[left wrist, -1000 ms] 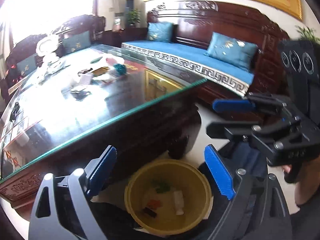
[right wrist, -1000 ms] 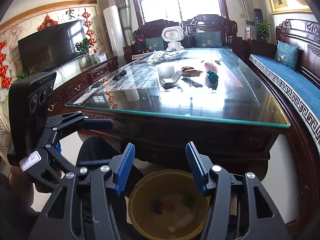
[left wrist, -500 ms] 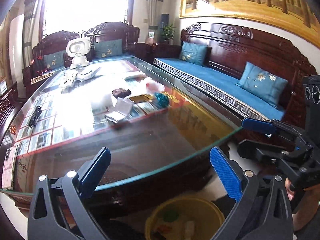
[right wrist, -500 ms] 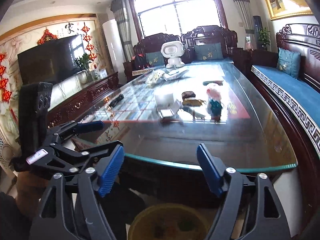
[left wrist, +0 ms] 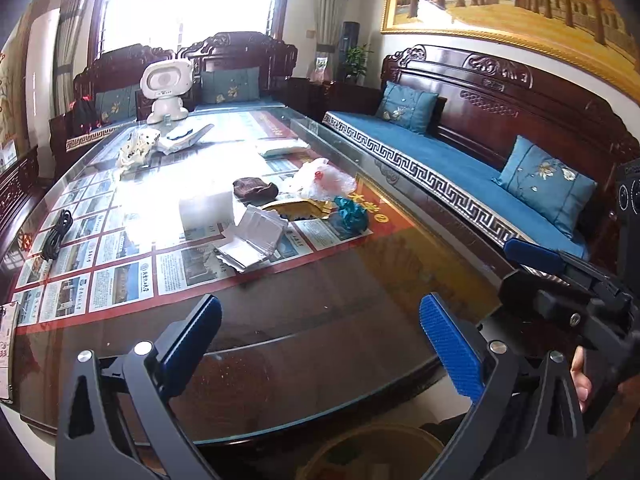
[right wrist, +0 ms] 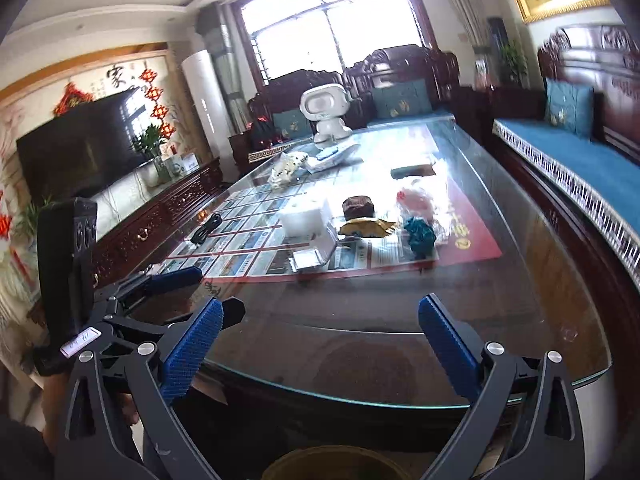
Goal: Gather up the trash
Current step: 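Move both open tools back over the table toward remaining trash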
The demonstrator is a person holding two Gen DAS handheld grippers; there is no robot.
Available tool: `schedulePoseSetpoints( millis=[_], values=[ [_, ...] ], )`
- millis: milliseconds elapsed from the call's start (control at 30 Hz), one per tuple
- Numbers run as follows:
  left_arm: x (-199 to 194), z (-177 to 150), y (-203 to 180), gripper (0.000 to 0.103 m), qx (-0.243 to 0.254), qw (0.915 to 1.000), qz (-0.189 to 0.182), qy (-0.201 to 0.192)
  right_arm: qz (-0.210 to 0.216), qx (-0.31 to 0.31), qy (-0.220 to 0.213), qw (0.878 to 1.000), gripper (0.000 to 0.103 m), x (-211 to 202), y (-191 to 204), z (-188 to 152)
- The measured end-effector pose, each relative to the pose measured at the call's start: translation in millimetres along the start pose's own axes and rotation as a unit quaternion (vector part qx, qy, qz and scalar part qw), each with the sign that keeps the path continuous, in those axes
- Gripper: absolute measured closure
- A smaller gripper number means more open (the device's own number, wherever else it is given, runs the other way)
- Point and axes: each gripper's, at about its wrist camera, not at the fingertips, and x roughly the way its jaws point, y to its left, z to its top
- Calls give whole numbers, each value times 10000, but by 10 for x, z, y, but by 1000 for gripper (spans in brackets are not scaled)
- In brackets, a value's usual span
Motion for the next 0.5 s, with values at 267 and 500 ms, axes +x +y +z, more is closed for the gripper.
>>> schedulePoseSetpoints(
  millis=[267,500],
  values=[
    [262,12,238,4,-234,9995,209,73,-12,31,33,10000,8,220,-110,12],
    [421,43,511,4,-488,9983,283,122,-2,-207,204,9996,16,555,-14,77]
  ],
)
